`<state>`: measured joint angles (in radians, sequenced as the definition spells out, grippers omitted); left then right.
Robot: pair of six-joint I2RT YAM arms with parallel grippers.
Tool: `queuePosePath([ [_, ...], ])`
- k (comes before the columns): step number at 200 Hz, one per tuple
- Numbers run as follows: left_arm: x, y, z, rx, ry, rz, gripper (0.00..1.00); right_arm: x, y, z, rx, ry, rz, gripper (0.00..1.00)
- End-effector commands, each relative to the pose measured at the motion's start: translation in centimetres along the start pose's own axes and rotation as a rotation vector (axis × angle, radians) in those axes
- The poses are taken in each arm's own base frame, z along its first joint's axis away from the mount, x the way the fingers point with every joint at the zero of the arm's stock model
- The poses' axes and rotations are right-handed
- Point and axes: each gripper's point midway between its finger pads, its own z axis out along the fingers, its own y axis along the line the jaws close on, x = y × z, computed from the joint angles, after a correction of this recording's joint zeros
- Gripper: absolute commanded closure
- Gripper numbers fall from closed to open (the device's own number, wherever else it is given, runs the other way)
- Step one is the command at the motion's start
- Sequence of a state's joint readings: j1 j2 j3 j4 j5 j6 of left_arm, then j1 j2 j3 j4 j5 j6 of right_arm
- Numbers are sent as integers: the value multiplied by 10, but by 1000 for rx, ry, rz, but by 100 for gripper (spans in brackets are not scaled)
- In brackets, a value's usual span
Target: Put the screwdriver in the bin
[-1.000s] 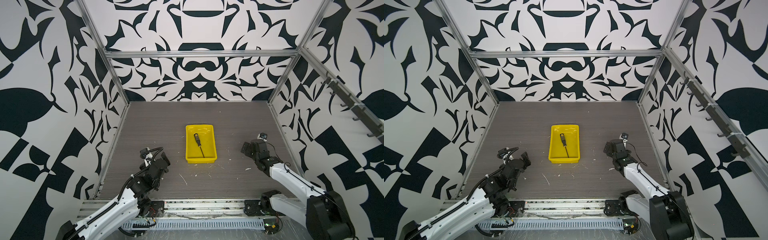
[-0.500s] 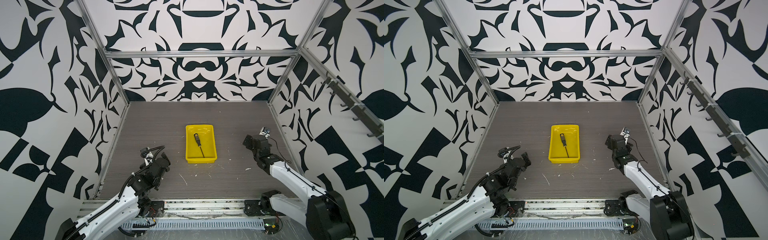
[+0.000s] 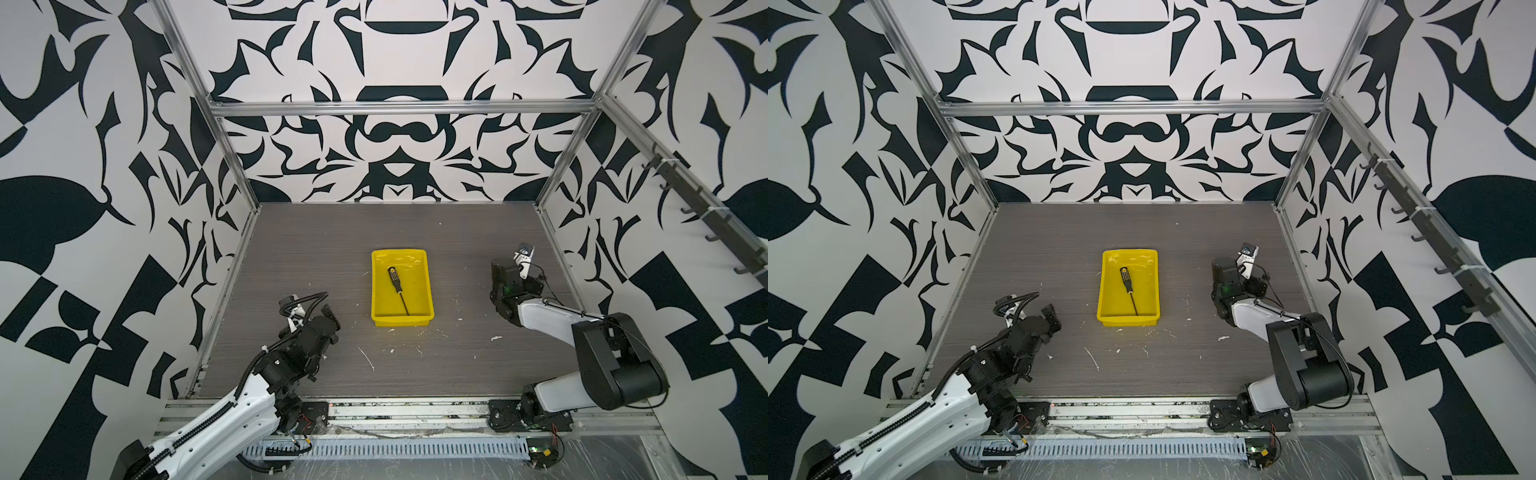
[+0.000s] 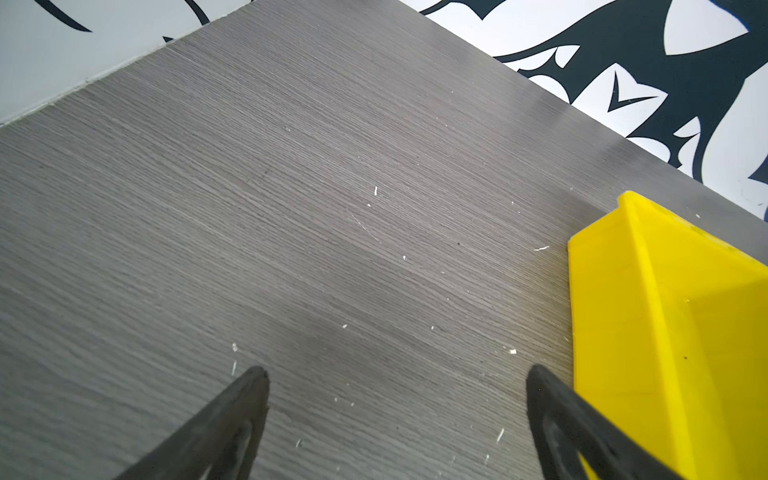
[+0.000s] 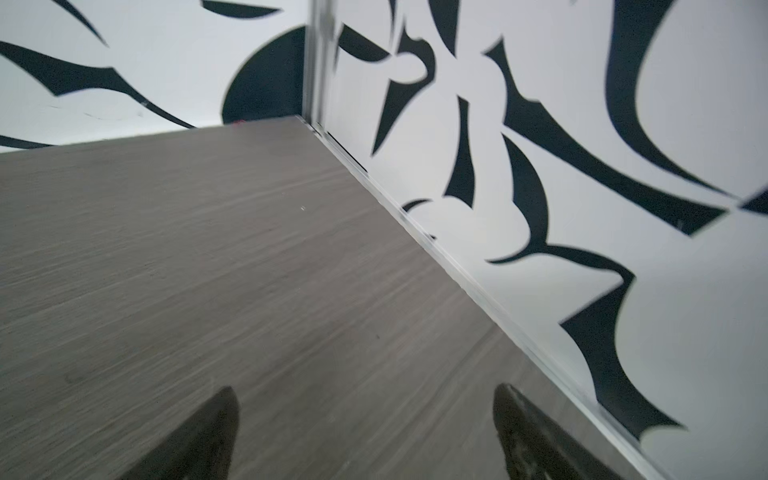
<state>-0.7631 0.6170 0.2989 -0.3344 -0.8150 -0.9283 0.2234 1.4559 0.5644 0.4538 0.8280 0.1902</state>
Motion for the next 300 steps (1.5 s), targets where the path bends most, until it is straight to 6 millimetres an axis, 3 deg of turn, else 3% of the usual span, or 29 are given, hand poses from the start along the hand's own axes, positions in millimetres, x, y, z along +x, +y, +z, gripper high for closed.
queuePosePath([
  [1, -3, 3, -1, -16, -10, -22, 1, -31, 27, -2, -131, -113, -179, 1],
  [109, -1, 1, 2, -33, 7, -1, 1, -40, 55, -20, -367, -222, -22, 1],
  [185, 0, 0, 2, -33, 12, 1, 1, -36, 44, -22, -324, -228, -129, 1],
  [253, 6, -4, 8, -45, 38, 22, 1, -3, 54, -36, -460, -135, -135, 1],
  [300, 11, -15, 13, -57, 89, 93, 1, 36, 48, -22, -424, -176, -84, 3],
])
